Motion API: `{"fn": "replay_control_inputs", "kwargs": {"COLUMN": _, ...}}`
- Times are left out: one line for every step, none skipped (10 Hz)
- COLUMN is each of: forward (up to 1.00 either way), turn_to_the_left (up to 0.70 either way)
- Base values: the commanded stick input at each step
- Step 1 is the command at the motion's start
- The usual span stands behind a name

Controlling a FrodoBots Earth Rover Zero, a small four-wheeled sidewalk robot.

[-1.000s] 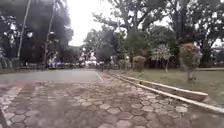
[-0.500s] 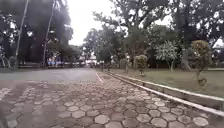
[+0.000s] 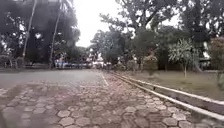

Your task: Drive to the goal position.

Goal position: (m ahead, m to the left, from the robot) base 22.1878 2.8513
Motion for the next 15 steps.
{"fn": "replay_control_inputs", "kwargs": {"forward": 0.7, "turn_to_the_left": 0.0}}
{"fn": "replay_control_inputs", "kwargs": {"forward": 0.7, "turn_to_the_left": 0.0}}
{"fn": "replay_control_inputs", "kwargs": {"forward": 0.7, "turn_to_the_left": 0.0}}
{"fn": "replay_control_inputs", "kwargs": {"forward": 0.7, "turn_to_the_left": 0.0}}
{"fn": "replay_control_inputs", "kwargs": {"forward": 0.7, "turn_to_the_left": 0.0}}
{"fn": "replay_control_inputs", "kwargs": {"forward": 0.7, "turn_to_the_left": 0.0}}
{"fn": "replay_control_inputs", "kwargs": {"forward": 0.7, "turn_to_the_left": 0.0}}
{"fn": "replay_control_inputs", "kwargs": {"forward": 0.7, "turn_to_the_left": 0.0}}
{"fn": "replay_control_inputs", "kwargs": {"forward": 0.7, "turn_to_the_left": 0.0}}
{"fn": "replay_control_inputs", "kwargs": {"forward": 0.7, "turn_to_the_left": 0.0}}
{"fn": "replay_control_inputs", "kwargs": {"forward": 0.7, "turn_to_the_left": 0.0}}
{"fn": "replay_control_inputs", "kwargs": {"forward": 0.7, "turn_to_the_left": 0.0}}
{"fn": "replay_control_inputs", "kwargs": {"forward": 0.7, "turn_to_the_left": 0.0}}
{"fn": "replay_control_inputs", "kwargs": {"forward": 0.7, "turn_to_the_left": 0.0}}
{"fn": "replay_control_inputs", "kwargs": {"forward": 0.7, "turn_to_the_left": 0.0}}
